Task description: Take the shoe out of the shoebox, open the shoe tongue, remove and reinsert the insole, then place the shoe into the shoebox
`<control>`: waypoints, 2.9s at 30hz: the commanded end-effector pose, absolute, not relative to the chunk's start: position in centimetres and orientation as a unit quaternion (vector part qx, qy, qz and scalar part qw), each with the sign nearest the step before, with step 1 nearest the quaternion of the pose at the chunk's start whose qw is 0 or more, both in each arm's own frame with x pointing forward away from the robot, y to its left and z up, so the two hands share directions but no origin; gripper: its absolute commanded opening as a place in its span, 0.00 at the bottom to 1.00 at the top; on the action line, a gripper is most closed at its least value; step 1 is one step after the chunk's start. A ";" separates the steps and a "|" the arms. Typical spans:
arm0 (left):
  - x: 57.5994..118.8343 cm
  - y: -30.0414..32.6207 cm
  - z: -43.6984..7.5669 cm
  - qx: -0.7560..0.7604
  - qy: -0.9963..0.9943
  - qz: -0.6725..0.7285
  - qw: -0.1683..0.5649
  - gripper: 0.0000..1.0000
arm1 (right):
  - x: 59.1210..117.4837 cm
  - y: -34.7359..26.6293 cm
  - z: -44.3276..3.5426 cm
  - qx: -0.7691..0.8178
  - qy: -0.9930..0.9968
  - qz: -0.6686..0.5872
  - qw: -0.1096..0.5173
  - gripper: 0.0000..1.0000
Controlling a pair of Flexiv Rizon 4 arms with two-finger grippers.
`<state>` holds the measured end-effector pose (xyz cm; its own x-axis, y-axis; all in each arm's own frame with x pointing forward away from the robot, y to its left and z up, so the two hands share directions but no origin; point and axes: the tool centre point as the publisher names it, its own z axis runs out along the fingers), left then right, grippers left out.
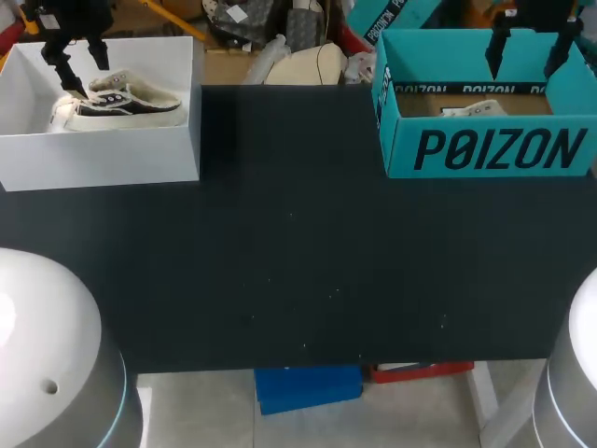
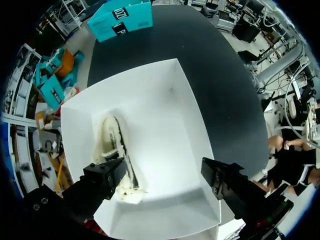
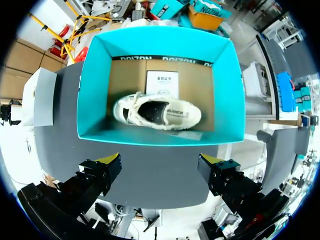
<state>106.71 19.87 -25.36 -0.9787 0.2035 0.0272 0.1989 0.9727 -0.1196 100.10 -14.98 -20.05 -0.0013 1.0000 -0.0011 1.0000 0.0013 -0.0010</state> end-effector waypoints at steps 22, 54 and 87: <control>112.6 20.1 -33.4 -0.083 -0.993 0.042 0.072 0.96 | 100.1 -15.0 -20.0 0.707 0.707 -0.001 0.000 1.00; 113.8 21.2 -38.8 -0.079 -0.993 0.031 0.085 0.73 | 100.1 -15.0 -20.0 0.707 0.707 -0.001 0.000 1.00; 114.3 21.2 -39.8 -0.087 -0.996 0.011 0.033 0.00 | 100.1 -15.0 -20.0 0.707 0.707 -0.001 0.000 1.00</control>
